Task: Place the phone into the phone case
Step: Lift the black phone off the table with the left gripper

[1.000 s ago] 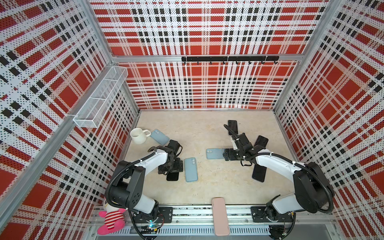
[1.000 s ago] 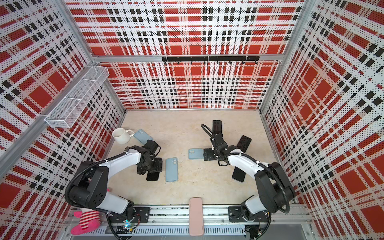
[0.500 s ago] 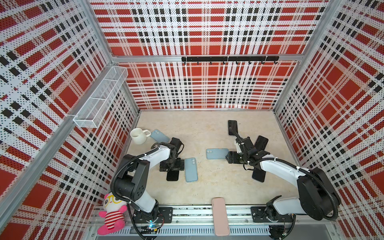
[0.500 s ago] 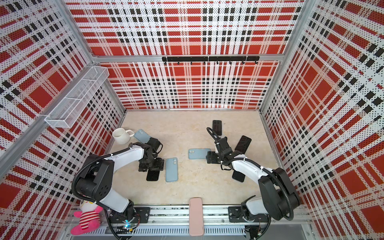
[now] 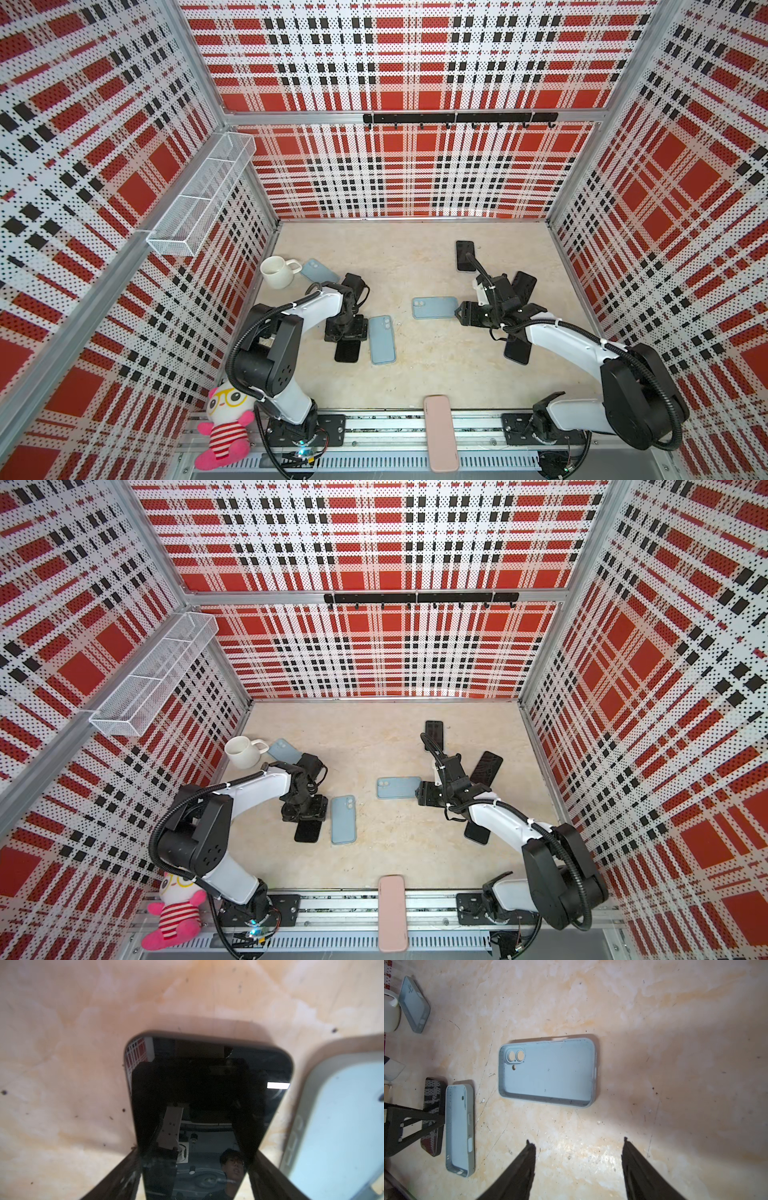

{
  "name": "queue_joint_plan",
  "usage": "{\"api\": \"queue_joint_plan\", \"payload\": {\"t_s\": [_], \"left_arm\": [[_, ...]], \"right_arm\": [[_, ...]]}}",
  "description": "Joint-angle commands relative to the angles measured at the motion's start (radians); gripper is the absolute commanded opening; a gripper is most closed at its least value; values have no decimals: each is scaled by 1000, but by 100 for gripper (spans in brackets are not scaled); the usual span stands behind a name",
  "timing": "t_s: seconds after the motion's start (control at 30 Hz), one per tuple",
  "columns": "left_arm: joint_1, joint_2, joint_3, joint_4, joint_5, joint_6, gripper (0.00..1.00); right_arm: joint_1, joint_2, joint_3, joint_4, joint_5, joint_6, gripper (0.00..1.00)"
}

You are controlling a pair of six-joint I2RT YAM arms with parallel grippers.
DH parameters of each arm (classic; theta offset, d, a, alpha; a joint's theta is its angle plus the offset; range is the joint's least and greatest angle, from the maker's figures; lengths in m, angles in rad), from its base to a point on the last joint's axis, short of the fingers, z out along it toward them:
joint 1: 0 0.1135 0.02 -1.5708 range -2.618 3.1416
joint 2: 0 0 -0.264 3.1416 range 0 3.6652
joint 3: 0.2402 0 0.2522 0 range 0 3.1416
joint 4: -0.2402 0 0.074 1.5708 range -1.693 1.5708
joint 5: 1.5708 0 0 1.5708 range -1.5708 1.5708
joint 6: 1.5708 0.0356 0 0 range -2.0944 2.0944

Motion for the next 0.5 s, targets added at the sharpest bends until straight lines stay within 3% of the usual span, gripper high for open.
{"api": "queue_joint_plan", "payload": {"t_s": [0.0, 0.37, 0.47], "left_arm": [[-8, 48, -4, 40, 13, 24, 78], [-1, 39, 34, 13, 30, 29, 75], [20, 31, 40, 8, 46, 45, 75]], "right_arm": [[-6, -20, -23, 48, -64, -40, 67], [-4, -22, -87, 196, -192, -28, 62], [-4, -19, -110, 274, -231, 30, 60]]}}
